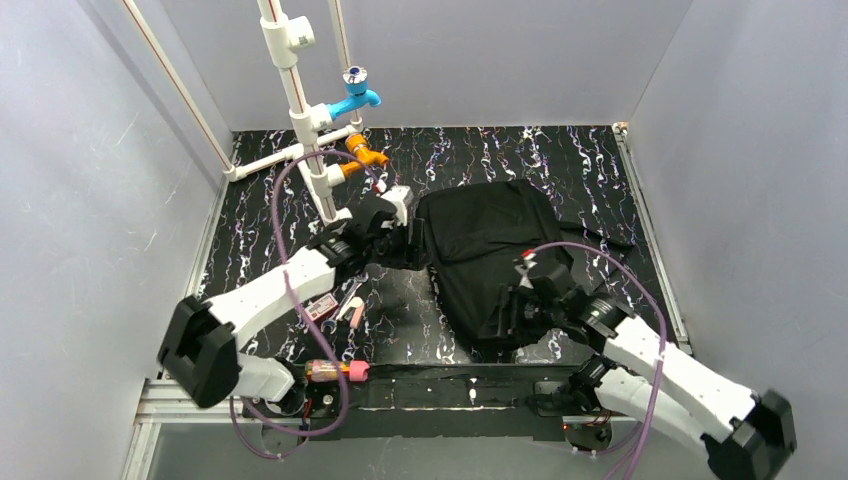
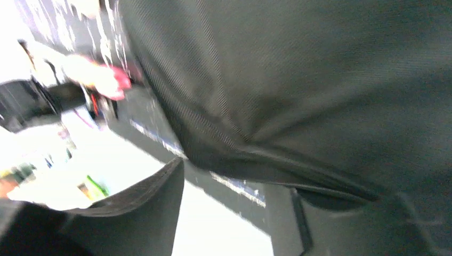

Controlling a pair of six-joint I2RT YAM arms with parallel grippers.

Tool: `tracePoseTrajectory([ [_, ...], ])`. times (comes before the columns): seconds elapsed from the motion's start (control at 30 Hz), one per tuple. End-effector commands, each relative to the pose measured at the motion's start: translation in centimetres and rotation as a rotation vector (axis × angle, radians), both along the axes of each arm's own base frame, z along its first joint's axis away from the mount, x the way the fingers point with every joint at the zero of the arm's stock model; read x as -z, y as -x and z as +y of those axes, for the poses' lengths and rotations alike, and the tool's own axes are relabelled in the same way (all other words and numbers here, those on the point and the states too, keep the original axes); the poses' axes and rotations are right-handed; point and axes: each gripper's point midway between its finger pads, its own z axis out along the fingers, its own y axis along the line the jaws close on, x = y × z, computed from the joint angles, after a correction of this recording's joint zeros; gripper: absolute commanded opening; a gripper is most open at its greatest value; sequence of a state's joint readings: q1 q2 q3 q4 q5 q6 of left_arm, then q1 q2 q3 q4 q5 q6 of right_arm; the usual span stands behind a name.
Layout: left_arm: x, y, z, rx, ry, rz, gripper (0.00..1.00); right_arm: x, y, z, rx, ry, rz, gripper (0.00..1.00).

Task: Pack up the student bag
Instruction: Zip the student bag at the center of the board.

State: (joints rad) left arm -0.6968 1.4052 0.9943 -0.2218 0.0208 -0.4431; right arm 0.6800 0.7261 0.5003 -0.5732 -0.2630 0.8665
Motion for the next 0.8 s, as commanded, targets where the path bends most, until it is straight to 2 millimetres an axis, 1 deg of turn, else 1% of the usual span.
tracePoseTrajectory([
  [0.0, -2.5, 5.2, -1.6, 0.035, 0.261, 0.127, 0.65, -3.4, 0.3, 3.5, -0.220, 0.086, -0.118, 0.71],
  [0.03, -3.2, 5.9, -2.3, 0.052, 0.299, 0.126, 0.65, -3.8, -0.2, 2.9, -0.237, 0.160, -0.142, 0.75],
  [0.1, -3.1, 7.2, -2.9, 0.069, 0.311, 0.126, 0.66, -5.5, -2.0, 1.5, -0.200, 0.266, -0.216, 0.84],
  [0.17, -3.1, 8.2, -3.9, 0.097, 0.294, 0.105, 0.66, -7.8, -4.1, 0.2, -0.123, 0.337, -0.314, 0.94],
  [0.2, -2.8, 8.6, -4.3, 0.098, 0.278, 0.095, 0.66, -8.9, -5.0, -0.5, -0.085, 0.367, -0.355, 0.98],
  [0.27, -2.2, 9.5, -5.2, 0.088, 0.252, 0.079, 0.65, -10.8, -6.9, -1.9, -0.002, 0.433, -0.431, 0.98],
  [0.33, -1.2, 9.2, -4.6, -0.009, 0.209, 0.044, 0.66, -12.0, -8.8, -3.1, 0.075, 0.492, -0.490, 0.98],
  [0.37, -0.7, 9.4, -4.4, -0.048, 0.202, 0.036, 0.67, -12.8, -9.9, -3.4, 0.103, 0.506, -0.527, 0.98],
  [0.4, -0.2, 9.4, -4.1, -0.091, 0.196, 0.036, 0.70, -13.5, -11.2, -3.9, 0.148, 0.528, -0.559, 0.98],
  [0.43, 0.3, 9.4, -4.0, -0.123, 0.200, 0.049, 0.76, -13.8, -12.6, -4.7, 0.192, 0.555, -0.579, 0.98],
  [0.5, 1.5, 9.5, -4.4, -0.152, 0.204, 0.084, 0.85, -13.4, -15.3, -6.1, 0.250, 0.568, -0.569, 0.98],
  [0.53, 2.1, 9.6, -4.7, -0.153, 0.203, 0.102, 0.86, -12.8, -16.5, -6.8, 0.271, 0.560, -0.542, 0.98],
  [0.6, 3.1, 9.6, -6.1, -0.128, 0.222, 0.127, 0.86, -10.4, -18.1, -8.8, 0.316, 0.563, -0.444, 0.98],
  [0.63, 3.4, 9.6, -6.9, -0.121, 0.240, 0.144, 0.84, -9.0, -18.3, -10.0, 0.340, 0.564, -0.372, 0.98],
  [0.67, 3.7, 9.5, -7.5, -0.112, 0.238, 0.158, 0.81, -7.6, -18.2, -10.8, 0.360, 0.559, -0.309, 0.96],
  [0.7, 3.8, 9.4, -8.2, -0.093, 0.233, 0.160, 0.70, -6.3, -17.6, -10.5, 0.356, 0.509, -0.246, 0.93],
  [0.73, 4.5, 9.4, -8.4, -0.080, 0.208, 0.166, 0.60, -5.0, -16.8, -10.2, 0.350, 0.464, -0.201, 0.90],
  [0.77, 5.3, 9.4, -8.2, -0.080, 0.185, 0.169, 0.49, -4.2, -15.6, -9.6, 0.336, 0.418, -0.175, 0.83],
])
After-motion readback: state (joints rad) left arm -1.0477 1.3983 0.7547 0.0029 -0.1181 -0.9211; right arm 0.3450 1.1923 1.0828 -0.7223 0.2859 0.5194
